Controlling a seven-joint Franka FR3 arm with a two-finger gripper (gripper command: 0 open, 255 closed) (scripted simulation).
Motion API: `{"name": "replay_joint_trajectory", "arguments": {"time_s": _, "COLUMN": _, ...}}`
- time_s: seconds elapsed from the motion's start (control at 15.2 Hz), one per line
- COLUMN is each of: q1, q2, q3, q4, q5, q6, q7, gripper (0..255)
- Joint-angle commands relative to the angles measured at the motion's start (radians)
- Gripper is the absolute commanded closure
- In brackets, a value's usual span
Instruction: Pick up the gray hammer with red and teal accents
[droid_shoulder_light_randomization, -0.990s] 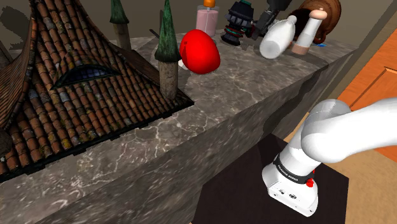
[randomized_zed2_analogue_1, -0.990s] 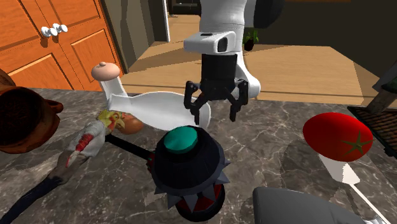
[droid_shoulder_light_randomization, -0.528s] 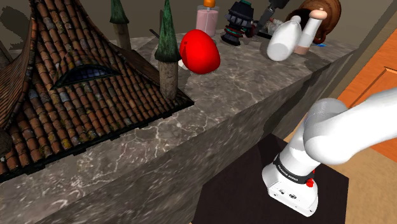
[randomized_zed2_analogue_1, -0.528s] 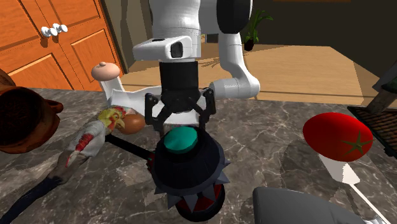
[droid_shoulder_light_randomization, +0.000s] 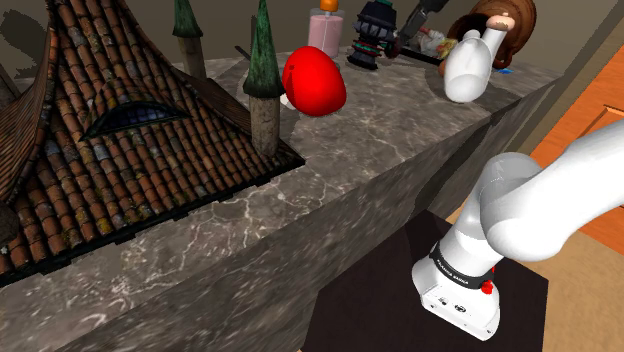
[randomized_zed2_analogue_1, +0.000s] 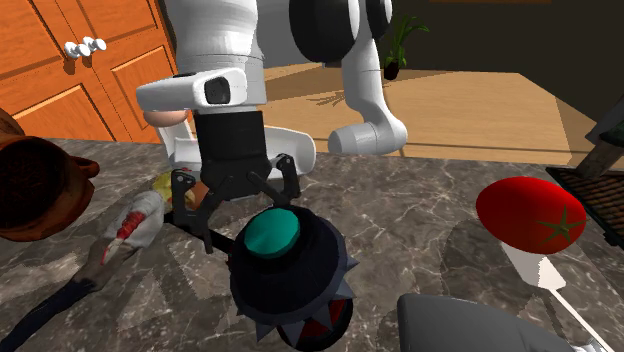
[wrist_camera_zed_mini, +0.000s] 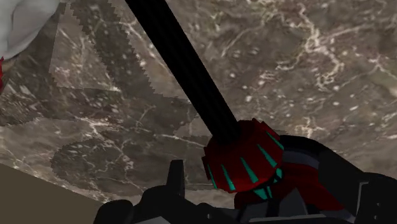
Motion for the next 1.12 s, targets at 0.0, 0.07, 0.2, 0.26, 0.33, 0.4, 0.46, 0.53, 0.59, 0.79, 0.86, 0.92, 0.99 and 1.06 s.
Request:
{"name": "replay_joint_trajectory", "arguments": {"time_s": 0.0, "q1": 0.000, "q2": -0.001, "q3": -0.008, "q4": -0.025, "q5": -0.001, "q6": 0.025, "q7": -0.008, "gripper": 0}}
{"name": "replay_joint_trajectory", "arguments": {"time_s": 0.07, "q1": -0.002, "q2": -0.003, "q3": -0.010, "q4": -0.039, "q5": -0.003, "q6": 0.038, "q7": -0.009, "gripper": 0}}
{"name": "replay_joint_trajectory", "arguments": {"time_s": 0.2, "q1": -0.005, "q2": -0.005, "q3": -0.016, "q4": -0.074, "q5": -0.006, "q6": 0.071, "q7": -0.013, "gripper": 0}}
{"name": "replay_joint_trajectory", "arguments": {"time_s": 0.26, "q1": -0.005, "q2": -0.005, "q3": -0.016, "q4": -0.074, "q5": -0.006, "q6": 0.071, "q7": -0.013, "gripper": 0}}
{"name": "replay_joint_trajectory", "arguments": {"time_s": 0.33, "q1": -0.005, "q2": -0.005, "q3": -0.016, "q4": -0.074, "q5": -0.006, "q6": 0.071, "q7": -0.013, "gripper": 0}}
{"name": "replay_joint_trajectory", "arguments": {"time_s": 0.4, "q1": -0.005, "q2": -0.005, "q3": -0.016, "q4": -0.073, "q5": -0.006, "q6": 0.070, "q7": -0.012, "gripper": 255}}
{"name": "replay_joint_trajectory", "arguments": {"time_s": 0.46, "q1": -0.005, "q2": -0.006, "q3": -0.015, "q4": -0.074, "q5": -0.006, "q6": 0.071, "q7": -0.012, "gripper": 255}}
{"name": "replay_joint_trajectory", "arguments": {"time_s": 0.53, "q1": -0.005, "q2": -0.007, "q3": -0.014, "q4": -0.075, "q5": -0.007, "q6": 0.070, "q7": -0.011, "gripper": 255}}
{"name": "replay_joint_trajectory", "arguments": {"time_s": 0.59, "q1": -0.004, "q2": -0.005, "q3": -0.016, "q4": -0.073, "q5": -0.006, "q6": 0.071, "q7": -0.012, "gripper": 255}}
{"name": "replay_joint_trajectory", "arguments": {"time_s": 0.79, "q1": -0.004, "q2": -0.005, "q3": -0.015, "q4": -0.071, "q5": -0.006, "q6": 0.069, "q7": -0.012, "gripper": 255}}
{"name": "replay_joint_trajectory", "arguments": {"time_s": 0.86, "q1": -0.004, "q2": -0.005, "q3": -0.015, "q4": -0.071, "q5": -0.006, "q6": 0.069, "q7": -0.012, "gripper": 255}}
{"name": "replay_joint_trajectory", "arguments": {"time_s": 0.92, "q1": -0.005, "q2": -0.006, "q3": -0.015, "q4": -0.072, "q5": -0.006, "q6": 0.069, "q7": -0.012, "gripper": 255}}
{"name": "replay_joint_trajectory", "arguments": {"time_s": 0.99, "q1": -0.005, "q2": -0.005, "q3": -0.016, "q4": -0.074, "q5": -0.006, "q6": 0.071, "q7": -0.013, "gripper": 255}}
{"name": "replay_joint_trajectory", "arguments": {"time_s": 1.06, "q1": -0.004, "q2": -0.004, "q3": -0.014, "q4": -0.060, "q5": -0.005, "q6": 0.058, "q7": -0.011, "gripper": 255}}
